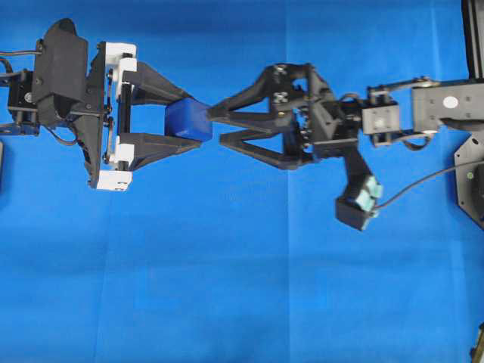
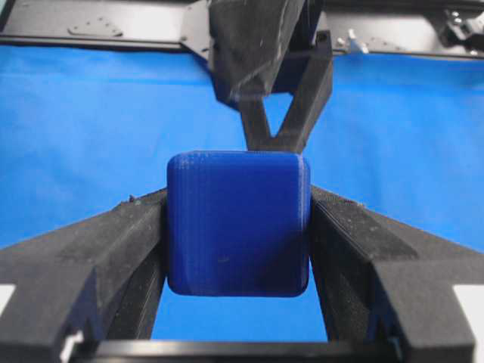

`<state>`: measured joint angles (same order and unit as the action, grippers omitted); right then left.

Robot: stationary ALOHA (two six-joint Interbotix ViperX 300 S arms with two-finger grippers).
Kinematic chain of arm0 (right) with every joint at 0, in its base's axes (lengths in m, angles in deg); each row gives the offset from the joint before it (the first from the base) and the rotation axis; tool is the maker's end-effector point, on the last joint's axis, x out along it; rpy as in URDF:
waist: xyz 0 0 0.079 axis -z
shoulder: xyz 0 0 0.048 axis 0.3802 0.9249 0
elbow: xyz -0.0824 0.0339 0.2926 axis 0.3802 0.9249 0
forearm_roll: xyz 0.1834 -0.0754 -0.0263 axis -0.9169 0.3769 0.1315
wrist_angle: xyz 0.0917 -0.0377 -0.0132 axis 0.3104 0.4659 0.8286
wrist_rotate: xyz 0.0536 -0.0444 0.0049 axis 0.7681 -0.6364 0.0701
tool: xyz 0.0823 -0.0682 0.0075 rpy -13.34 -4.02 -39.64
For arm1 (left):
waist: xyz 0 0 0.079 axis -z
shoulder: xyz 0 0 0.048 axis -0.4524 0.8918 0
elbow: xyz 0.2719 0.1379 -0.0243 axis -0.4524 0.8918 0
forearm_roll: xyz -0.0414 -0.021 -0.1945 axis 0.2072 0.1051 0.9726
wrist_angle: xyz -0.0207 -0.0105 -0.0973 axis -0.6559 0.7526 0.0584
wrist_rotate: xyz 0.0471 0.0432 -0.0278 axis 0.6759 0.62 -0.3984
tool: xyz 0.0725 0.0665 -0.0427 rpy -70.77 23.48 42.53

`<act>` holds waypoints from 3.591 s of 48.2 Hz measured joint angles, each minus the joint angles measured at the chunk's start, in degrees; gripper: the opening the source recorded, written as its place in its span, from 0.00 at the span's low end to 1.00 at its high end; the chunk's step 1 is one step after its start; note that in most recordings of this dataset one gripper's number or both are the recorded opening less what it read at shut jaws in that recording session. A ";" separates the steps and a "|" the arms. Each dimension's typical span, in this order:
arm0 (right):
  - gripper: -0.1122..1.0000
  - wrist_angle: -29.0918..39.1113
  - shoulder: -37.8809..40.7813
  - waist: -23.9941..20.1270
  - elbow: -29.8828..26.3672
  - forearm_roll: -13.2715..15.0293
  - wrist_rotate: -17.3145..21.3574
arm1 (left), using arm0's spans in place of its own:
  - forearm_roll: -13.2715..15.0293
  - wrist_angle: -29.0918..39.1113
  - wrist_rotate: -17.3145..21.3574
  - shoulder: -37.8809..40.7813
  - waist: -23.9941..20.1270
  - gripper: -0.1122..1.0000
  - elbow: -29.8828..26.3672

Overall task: Handover the blue block to the right arm after grasping it with the left arm, then place it in the designated position.
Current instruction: 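Close the right gripper on the cube beside the left gripper, then open the left gripper and pull the cube away with the right gripper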

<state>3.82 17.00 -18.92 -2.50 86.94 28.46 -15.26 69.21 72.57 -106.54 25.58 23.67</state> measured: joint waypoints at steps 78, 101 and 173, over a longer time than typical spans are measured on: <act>0.50 11.07 7.03 -0.53 -10.02 -0.26 2.11 | 0.26 0.70 -0.18 -0.18 0.70 0.54 0.00; 0.50 11.16 6.94 -0.97 -10.02 -0.35 3.34 | 0.26 -0.44 -0.79 0.09 0.70 0.93 0.00; 0.50 26.19 -19.86 -4.39 9.32 -1.49 3.52 | 0.26 -0.44 -1.85 -6.68 2.72 0.94 4.92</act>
<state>30.01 -2.86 -23.31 6.81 85.45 31.98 -14.99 68.77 70.73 -113.22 28.31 28.59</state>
